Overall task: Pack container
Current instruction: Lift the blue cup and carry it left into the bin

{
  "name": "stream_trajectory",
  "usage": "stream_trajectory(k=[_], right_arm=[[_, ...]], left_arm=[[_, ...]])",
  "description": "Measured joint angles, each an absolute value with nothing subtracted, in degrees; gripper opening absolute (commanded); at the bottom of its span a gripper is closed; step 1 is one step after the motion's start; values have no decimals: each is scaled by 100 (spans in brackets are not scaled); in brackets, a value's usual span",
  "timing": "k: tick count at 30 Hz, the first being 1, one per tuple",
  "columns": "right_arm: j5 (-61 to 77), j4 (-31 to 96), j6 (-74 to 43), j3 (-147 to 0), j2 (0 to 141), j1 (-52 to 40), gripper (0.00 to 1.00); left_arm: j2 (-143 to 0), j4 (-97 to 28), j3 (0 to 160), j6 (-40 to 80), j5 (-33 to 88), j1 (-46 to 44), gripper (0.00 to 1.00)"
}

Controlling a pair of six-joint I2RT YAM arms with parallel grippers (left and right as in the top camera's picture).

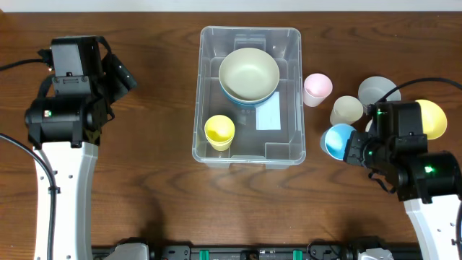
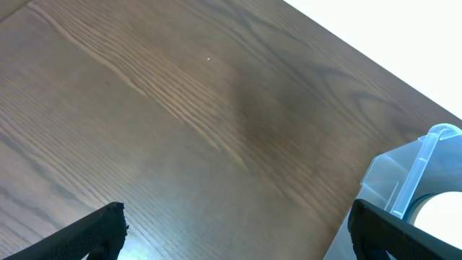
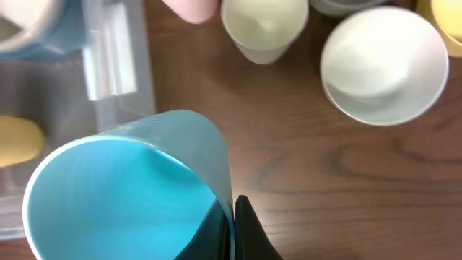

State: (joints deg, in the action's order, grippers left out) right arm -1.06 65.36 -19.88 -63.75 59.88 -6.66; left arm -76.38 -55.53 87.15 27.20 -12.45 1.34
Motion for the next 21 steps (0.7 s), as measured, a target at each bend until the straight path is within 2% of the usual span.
stream_trajectory(k=[12,21], right_arm=[[137,6219,-1865,-7942,6267,-1393,1],[154,5988,-1859,-8833,7824,-2152,1]], left_arm=[[-7640,-5553,8715,2720,-1245,134,98],[-7638,-5553,8715,2720,-1245,134,98]])
